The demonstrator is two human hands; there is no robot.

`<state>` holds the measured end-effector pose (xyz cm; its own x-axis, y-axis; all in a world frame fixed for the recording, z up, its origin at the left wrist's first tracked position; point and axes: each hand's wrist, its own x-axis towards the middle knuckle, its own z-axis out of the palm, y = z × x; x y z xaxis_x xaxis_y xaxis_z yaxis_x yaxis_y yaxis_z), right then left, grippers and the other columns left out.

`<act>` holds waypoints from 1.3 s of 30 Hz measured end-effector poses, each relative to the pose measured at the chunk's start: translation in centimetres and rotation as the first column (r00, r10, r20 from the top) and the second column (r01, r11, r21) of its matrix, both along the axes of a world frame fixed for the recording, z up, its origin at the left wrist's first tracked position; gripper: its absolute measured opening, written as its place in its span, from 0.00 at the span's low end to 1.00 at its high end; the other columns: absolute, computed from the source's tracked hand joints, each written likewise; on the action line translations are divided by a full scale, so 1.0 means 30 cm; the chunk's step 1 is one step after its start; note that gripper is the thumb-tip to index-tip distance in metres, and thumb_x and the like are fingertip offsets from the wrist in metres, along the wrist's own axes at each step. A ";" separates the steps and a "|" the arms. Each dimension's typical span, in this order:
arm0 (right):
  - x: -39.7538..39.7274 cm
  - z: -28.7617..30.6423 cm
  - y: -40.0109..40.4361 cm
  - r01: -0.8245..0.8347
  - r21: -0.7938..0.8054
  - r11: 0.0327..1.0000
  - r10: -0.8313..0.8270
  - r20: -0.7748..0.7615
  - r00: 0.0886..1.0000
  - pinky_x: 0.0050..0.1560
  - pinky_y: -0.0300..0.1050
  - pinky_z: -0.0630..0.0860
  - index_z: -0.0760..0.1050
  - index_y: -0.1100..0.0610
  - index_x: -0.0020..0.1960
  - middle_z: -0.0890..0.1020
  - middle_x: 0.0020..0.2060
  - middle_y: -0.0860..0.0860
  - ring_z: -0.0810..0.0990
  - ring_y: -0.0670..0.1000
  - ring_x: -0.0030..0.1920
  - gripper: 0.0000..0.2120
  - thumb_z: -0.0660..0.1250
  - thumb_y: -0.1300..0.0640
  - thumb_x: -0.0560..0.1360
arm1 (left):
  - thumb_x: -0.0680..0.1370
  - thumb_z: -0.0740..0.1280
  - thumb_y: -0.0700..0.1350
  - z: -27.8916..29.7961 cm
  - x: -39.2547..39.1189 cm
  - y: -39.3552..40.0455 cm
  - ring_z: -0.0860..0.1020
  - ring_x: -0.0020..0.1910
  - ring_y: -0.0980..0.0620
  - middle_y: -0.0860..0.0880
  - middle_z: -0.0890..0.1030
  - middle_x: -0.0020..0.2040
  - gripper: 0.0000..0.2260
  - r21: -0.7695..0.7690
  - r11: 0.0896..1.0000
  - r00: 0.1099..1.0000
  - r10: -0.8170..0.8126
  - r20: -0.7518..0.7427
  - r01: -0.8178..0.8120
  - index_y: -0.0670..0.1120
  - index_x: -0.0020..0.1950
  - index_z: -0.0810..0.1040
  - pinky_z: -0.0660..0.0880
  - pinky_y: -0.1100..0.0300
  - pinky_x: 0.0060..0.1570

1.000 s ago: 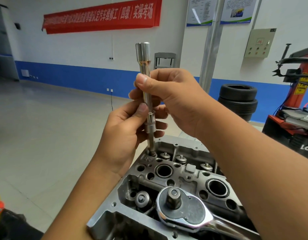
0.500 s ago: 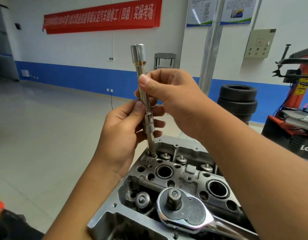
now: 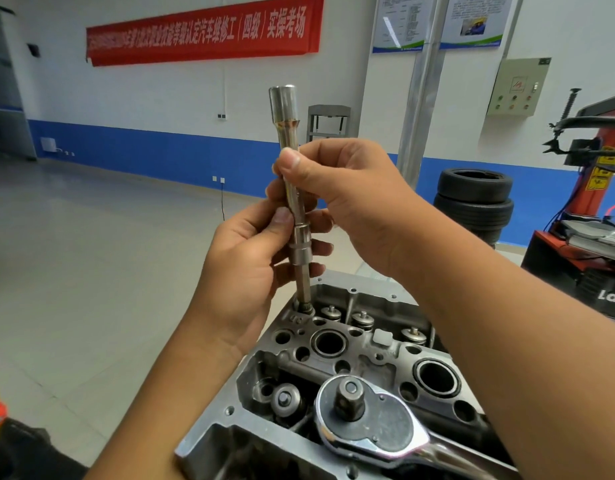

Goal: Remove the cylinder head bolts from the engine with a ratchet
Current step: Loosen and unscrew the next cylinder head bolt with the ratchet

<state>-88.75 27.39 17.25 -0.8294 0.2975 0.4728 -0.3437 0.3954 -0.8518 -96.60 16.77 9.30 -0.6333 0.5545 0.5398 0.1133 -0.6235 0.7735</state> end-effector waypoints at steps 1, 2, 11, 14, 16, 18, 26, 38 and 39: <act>-0.001 0.001 0.001 0.000 0.006 1.000 0.000 0.014 1.000 0.31 0.38 0.76 0.81 0.65 0.52 0.87 0.42 0.57 0.82 0.48 0.35 0.11 0.68 0.55 0.82 | 0.79 0.64 0.49 0.000 0.000 0.001 0.86 0.44 0.42 0.42 0.86 0.47 0.11 -0.007 1.000 1.000 0.015 -0.010 -0.015 0.53 0.51 0.88 0.83 0.52 0.40; -0.002 0.001 0.001 -0.002 0.017 1.000 0.001 0.025 1.000 0.32 0.39 0.76 0.81 0.64 0.52 0.87 0.42 0.56 0.82 0.48 0.36 0.12 0.69 0.54 0.82 | 0.78 0.66 0.49 0.000 0.002 0.000 0.86 0.44 0.42 0.43 0.86 0.46 0.10 -0.007 0.999 0.999 0.035 -0.018 -0.035 0.52 0.51 0.87 0.83 0.52 0.40; -0.001 0.000 0.003 0.017 0.039 0.999 -0.018 0.004 1.000 0.36 0.44 0.78 0.80 0.61 0.44 0.88 0.42 0.58 0.83 0.53 0.39 0.11 0.73 0.54 0.79 | 0.76 0.70 0.52 -0.003 0.000 -0.002 0.86 0.45 0.41 0.42 0.86 0.47 0.09 -0.017 0.998 0.998 0.054 -0.036 -0.055 0.51 0.48 0.87 0.83 0.52 0.42; 0.003 0.002 -0.005 -0.019 -0.022 1.000 0.020 0.035 0.999 0.29 0.38 0.74 0.81 0.65 0.51 0.88 0.43 0.58 0.83 0.50 0.36 0.13 0.69 0.54 0.82 | 0.78 0.64 0.52 0.001 0.008 0.001 0.86 0.45 0.39 0.41 0.86 0.48 0.12 -0.047 0.999 1.000 -0.017 -0.022 0.016 0.53 0.50 0.88 0.83 0.50 0.42; 0.001 0.000 -0.007 -0.033 -0.008 0.999 0.034 0.048 0.998 0.28 0.40 0.72 0.81 0.63 0.51 0.88 0.43 0.57 0.82 0.52 0.37 0.12 0.69 0.53 0.82 | 0.77 0.65 0.51 0.003 0.010 0.002 0.86 0.43 0.41 0.42 0.86 0.45 0.11 -0.045 0.998 0.998 0.035 -0.048 -0.037 0.52 0.49 0.87 0.82 0.52 0.41; -0.003 -0.002 -0.005 -0.028 0.024 0.999 0.027 0.037 0.999 0.32 0.46 0.73 0.81 0.61 0.48 0.87 0.43 0.58 0.81 0.54 0.37 0.11 0.72 0.52 0.80 | 0.74 0.71 0.50 0.004 0.007 0.000 0.85 0.41 0.43 0.43 0.86 0.43 0.08 -0.022 0.996 0.993 0.090 -0.073 -0.092 0.49 0.50 0.85 0.82 0.55 0.40; -0.005 -0.002 0.007 0.021 0.041 0.999 -0.020 -0.017 1.000 0.39 0.49 0.83 0.80 0.58 0.45 0.88 0.41 0.56 0.87 0.60 0.43 0.08 0.73 0.55 0.79 | 0.81 0.67 0.54 0.000 0.002 -0.005 0.86 0.46 0.42 0.42 0.87 0.47 0.10 -0.056 0.996 0.995 0.073 -0.062 -0.076 0.54 0.49 0.87 0.81 0.56 0.41; -0.002 0.000 0.004 0.008 0.063 0.998 -0.009 0.007 1.000 0.41 0.48 0.81 0.79 0.57 0.45 0.88 0.42 0.57 0.88 0.58 0.46 0.08 0.75 0.54 0.78 | 0.67 0.78 0.53 -0.007 -0.009 0.001 0.86 0.44 0.46 0.45 0.87 0.44 0.11 0.011 0.986 0.985 0.165 -0.059 -0.164 0.52 0.47 0.88 0.82 0.56 0.44; -0.002 0.000 0.005 0.011 0.068 0.998 -0.012 0.014 1.000 0.40 0.47 0.80 0.79 0.58 0.46 0.88 0.42 0.56 0.87 0.56 0.44 0.08 0.74 0.54 0.79 | 0.72 0.75 0.53 -0.008 -0.008 0.002 0.86 0.45 0.46 0.45 0.87 0.46 0.08 -0.012 0.990 0.988 0.137 -0.074 -0.139 0.53 0.48 0.88 0.82 0.57 0.43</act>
<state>-88.80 27.53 17.26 -0.8329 0.2749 0.4803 -0.3268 0.4560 -0.8278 -96.83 16.84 9.07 -0.6640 0.4740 0.5784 0.2535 -0.5850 0.7704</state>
